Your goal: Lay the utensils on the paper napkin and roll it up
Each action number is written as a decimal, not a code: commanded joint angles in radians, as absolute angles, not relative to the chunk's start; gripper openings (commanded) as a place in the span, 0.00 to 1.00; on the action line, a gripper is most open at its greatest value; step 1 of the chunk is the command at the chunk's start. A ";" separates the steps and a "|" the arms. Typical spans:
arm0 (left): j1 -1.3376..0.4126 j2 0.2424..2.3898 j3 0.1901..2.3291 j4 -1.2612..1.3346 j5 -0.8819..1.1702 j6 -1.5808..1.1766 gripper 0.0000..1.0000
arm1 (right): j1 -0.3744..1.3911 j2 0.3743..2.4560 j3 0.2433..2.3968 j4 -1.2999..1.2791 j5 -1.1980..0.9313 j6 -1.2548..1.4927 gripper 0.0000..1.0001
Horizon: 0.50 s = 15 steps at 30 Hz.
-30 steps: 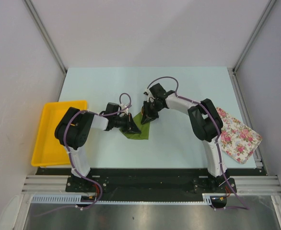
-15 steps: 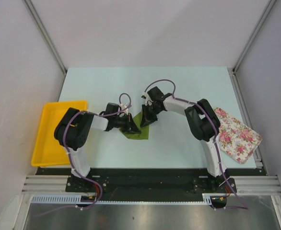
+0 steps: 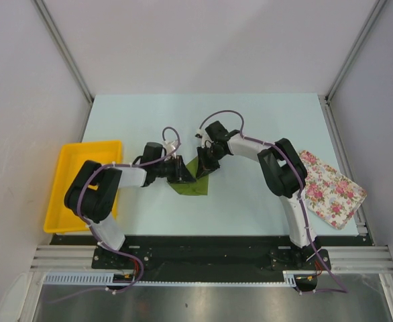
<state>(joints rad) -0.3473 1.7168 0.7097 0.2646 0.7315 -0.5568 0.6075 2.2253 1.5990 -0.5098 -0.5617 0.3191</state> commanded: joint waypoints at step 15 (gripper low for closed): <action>-0.394 1.925 0.738 0.204 0.609 -0.566 0.00 | 0.597 2.195 1.647 -0.618 -0.522 0.213 0.08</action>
